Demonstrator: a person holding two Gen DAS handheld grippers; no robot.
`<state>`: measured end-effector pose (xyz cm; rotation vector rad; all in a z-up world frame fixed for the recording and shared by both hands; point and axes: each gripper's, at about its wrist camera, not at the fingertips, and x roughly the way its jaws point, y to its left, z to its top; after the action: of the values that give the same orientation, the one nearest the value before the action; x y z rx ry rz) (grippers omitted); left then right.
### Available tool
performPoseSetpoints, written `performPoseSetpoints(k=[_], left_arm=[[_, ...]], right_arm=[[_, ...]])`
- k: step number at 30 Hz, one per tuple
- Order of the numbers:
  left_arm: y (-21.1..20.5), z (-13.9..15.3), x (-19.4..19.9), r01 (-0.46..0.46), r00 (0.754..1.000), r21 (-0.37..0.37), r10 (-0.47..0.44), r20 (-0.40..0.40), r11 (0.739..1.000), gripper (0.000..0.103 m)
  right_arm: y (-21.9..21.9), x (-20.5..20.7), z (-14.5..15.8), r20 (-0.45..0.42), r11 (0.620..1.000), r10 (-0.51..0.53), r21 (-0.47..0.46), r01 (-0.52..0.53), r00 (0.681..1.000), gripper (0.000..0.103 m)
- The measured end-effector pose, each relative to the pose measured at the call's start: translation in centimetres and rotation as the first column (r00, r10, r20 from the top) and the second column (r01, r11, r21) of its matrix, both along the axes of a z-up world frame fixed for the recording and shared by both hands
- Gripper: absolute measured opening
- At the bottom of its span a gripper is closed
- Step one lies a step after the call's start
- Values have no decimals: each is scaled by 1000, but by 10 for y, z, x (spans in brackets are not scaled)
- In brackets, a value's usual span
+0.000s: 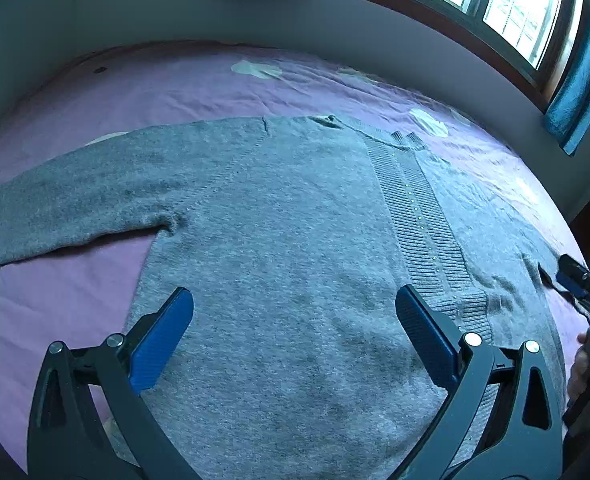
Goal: Fold small clothes
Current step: 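Grasp the grey sweater sleeve with the right gripper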
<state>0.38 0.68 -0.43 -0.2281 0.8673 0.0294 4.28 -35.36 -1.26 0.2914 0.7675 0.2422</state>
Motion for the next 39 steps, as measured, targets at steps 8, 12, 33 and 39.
performPoseSetpoints(k=[8, 12, 33, 39], left_arm=[[11, -3, 0, -9, 1000, 3, 9, -9, 1000, 101], [19, -5, 1, -23, 1000, -4, 23, -21, 1000, 101], [40, -16, 6, -69, 996, -26, 67, -57, 997, 101], [40, -17, 6, -67, 996, -27, 66, -56, 997, 101]], right_arm=[[-134, -14, 0, -60, 963, -221, 144, 228, 973, 98], [-218, -40, -10, -105, 876, -400, 248, 414, 910, 98], [-368, -124, -76, -214, 495, -751, 442, 748, 624, 52], [-363, -101, -68, -195, 524, -751, 407, 749, 631, 48]])
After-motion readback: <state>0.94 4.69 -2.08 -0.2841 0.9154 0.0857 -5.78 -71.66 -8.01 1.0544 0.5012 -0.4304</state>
